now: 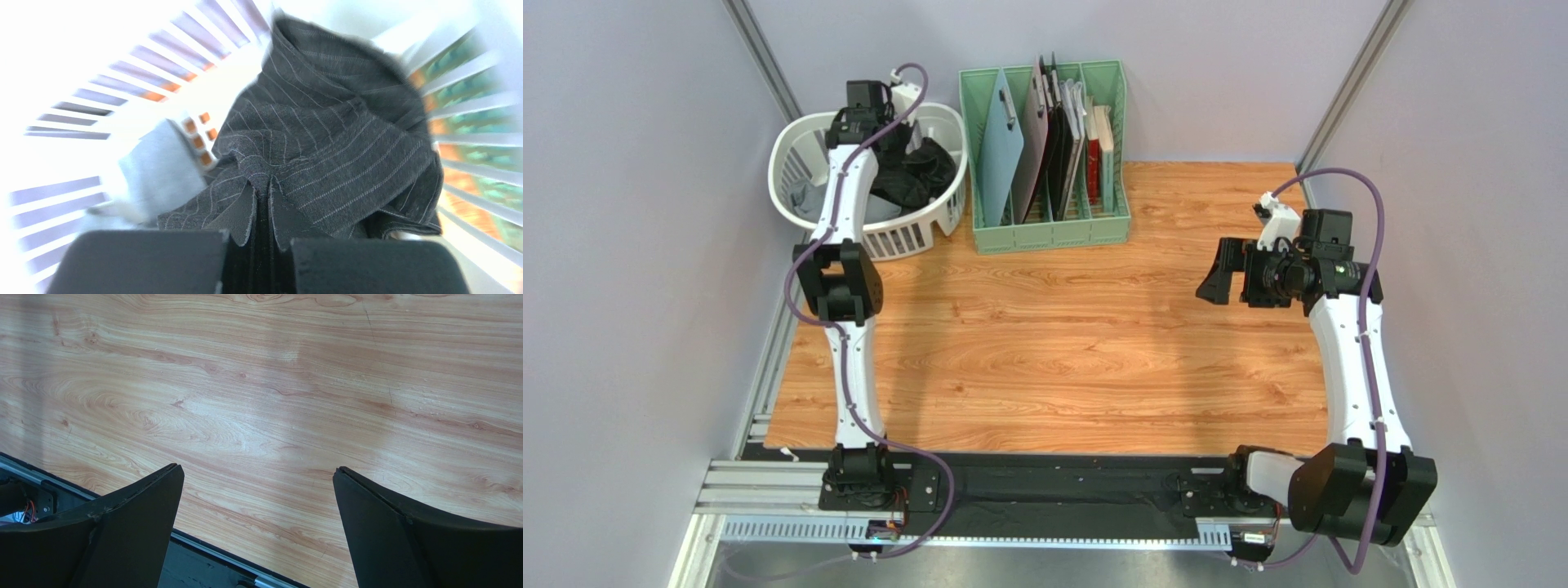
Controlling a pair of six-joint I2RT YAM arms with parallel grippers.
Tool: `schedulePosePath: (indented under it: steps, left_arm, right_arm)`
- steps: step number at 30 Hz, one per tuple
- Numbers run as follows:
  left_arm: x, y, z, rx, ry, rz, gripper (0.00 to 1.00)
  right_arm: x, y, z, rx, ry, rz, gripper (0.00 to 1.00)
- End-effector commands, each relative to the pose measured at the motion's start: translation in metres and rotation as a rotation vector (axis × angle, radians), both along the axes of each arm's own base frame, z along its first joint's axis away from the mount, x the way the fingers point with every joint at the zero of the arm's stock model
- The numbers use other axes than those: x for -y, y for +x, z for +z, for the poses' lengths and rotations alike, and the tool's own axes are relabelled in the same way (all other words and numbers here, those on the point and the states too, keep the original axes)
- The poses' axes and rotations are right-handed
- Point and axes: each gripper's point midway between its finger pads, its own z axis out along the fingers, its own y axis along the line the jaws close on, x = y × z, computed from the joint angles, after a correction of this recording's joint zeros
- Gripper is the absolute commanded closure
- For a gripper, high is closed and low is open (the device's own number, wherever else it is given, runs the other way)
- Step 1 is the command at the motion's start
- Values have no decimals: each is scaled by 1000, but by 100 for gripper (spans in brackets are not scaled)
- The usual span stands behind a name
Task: Fold and stack the long sleeve shirts
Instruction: Grab the shirt from the pile, then move the shirt to the center of the board
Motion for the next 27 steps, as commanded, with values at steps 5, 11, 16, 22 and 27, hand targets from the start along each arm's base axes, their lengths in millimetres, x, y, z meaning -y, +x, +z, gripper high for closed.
schedulePosePath:
  steps: [5, 11, 16, 22, 27]
  left_arm:
    - [47, -114, 355, 716, -200, -104, 100]
    - [119, -239, 454, 884, -359, -313, 100]
    - [163, -343, 521, 1026, -578, -482, 100]
    - [214, -392, 512, 818, -868, -705, 100]
    - [236, -399, 418, 511, -834, -779, 100]
  right_arm:
    - [-4, 9, 20, 76, 18, 17, 0]
    - [-9, 8, 25, 84, 43, 32, 0]
    - [-11, 6, 29, 94, 53, 37, 0]
    - [-11, 3, 32, 107, 47, 37, 0]
    - [-9, 0, 36, 115, 28, 37, 0]
